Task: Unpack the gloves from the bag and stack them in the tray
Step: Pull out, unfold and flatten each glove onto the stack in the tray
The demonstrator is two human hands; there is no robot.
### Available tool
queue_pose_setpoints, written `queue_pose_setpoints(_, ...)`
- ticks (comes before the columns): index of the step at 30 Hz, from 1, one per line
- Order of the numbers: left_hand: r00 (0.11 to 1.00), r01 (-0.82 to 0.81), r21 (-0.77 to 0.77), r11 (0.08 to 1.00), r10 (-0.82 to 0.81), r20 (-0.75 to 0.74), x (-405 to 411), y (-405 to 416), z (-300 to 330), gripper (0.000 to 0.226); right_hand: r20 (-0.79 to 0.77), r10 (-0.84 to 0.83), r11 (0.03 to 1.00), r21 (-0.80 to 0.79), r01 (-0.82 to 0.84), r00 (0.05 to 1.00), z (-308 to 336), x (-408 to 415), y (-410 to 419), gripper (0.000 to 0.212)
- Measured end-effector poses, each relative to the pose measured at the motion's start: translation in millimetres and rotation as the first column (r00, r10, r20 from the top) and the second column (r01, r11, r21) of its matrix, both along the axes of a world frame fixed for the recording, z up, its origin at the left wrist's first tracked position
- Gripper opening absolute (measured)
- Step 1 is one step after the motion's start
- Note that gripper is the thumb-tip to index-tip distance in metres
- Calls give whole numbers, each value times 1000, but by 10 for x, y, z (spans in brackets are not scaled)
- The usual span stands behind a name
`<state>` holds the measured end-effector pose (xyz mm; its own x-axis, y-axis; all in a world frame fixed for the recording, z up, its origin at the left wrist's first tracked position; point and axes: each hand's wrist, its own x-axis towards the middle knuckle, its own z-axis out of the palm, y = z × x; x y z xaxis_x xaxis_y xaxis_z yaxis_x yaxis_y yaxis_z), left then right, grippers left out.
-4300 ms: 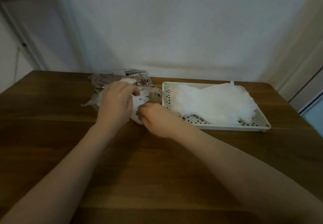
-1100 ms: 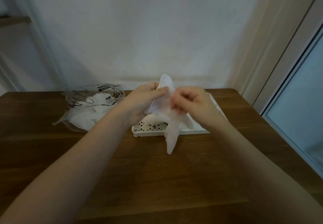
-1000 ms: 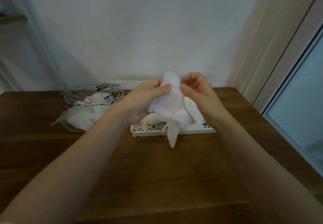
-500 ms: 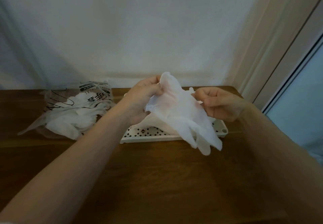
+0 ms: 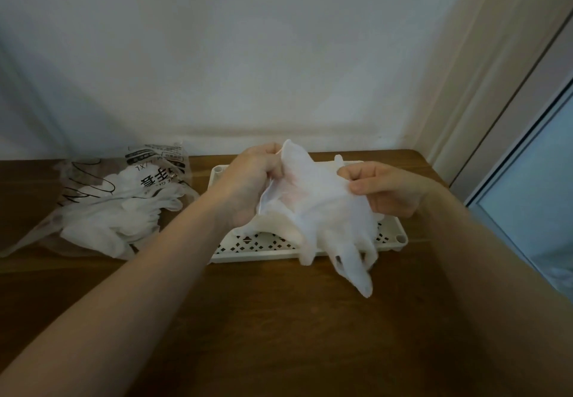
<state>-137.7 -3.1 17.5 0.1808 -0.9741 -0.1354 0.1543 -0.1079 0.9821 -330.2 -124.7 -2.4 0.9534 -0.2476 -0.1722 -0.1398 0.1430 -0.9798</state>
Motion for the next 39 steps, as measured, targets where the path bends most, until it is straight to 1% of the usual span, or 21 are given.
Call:
queue_pose_setpoints(2,1000,-5,31,999,6,-13,-17,-1,-31,27,-20,-68,998,-4,68,997,114,-74,-21,20)
queue_pose_setpoints(3,999,-25,45,999,27,-33,-26,-11,-46,29,-47,-148,987,-66,144,988,191,-90,-41,16)
queue_pose_setpoints(5,993,-107,66,992,109,-34,-37,-37,-97,32,-96,-330,906,-313,286,939,358,-59,-94,4)
queue_pose_setpoints(6,985,-169,66,983,166,44,-32,-47,-140,31,-109,-396,836,-454,309,912,399,-11,-137,1)
queue_pose_setpoints(7,957,-232,47,972,220,187,-25,-51,-182,29,-126,-437,748,-600,282,891,408,57,-185,4)
queue_pose_setpoints(9,838,-306,-37,951,288,464,5,-63,-303,26,-189,-469,586,-798,144,863,334,226,-279,7)
queue_pose_setpoints(11,773,-294,-71,953,280,569,36,-53,-380,27,-221,-482,488,-871,50,848,183,388,-354,5)
queue_pose_setpoints(14,689,-228,-83,970,221,690,78,-35,-425,34,-167,-514,429,-900,83,841,16,562,-407,5)
queue_pose_setpoints(17,617,-215,-96,972,211,758,136,-39,-438,40,-187,-564,327,-945,10,804,-25,648,-364,8)
queue_pose_setpoints(18,598,-215,-84,973,200,776,170,-34,-453,39,-170,-604,240,-970,-26,779,-51,677,-318,9)
queue_pose_setpoints(19,568,-208,-67,976,177,804,190,-40,-455,39,-97,-638,97,-994,-45,764,-74,691,-248,12)
queue_pose_setpoints(21,503,-186,-39,982,129,855,240,-54,-470,39,171,-563,-238,-970,39,808,-169,754,-34,18)
queue_pose_setpoints(22,479,-176,-33,984,115,870,254,-67,-476,38,269,-457,-338,-934,114,848,-216,793,101,22)
queue_pose_setpoints(23,458,-168,-29,985,104,883,262,-80,-478,38,270,-351,-357,-924,138,896,-273,832,223,28)
queue_pose_setpoints(25,379,-158,-33,987,92,921,283,-102,-486,43,-9,-284,-185,-981,-64,959,-378,864,396,48)
queue_pose_setpoints(26,301,-155,-15,988,62,952,286,-103,-506,50,-182,-315,-94,-971,-221,932,-442,835,421,58)
queue_pose_setpoints(28,115,-155,68,986,-50,992,284,-100,-549,62,-352,-421,-24,-917,-398,836,-529,728,325,71)
queue_pose_setpoints(30,8,-172,145,974,-146,989,281,-103,-590,66,-402,-503,36,-894,-446,765,-591,615,176,84)
queue_pose_setpoints(33,-59,-213,185,959,-201,978,274,-105,-669,71,-428,-539,97,-887,-452,725,-591,495,46,101)
queue_pose_setpoints(36,-163,-243,211,947,-255,953,325,-69,-784,88,-448,-569,221,-891,-397,689,-623,384,49,111)
queue_pose_setpoints(39,-136,-230,274,934,-309,941,414,-66,-845,93,-476,-566,303,-880,-367,674,-628,340,39,115)
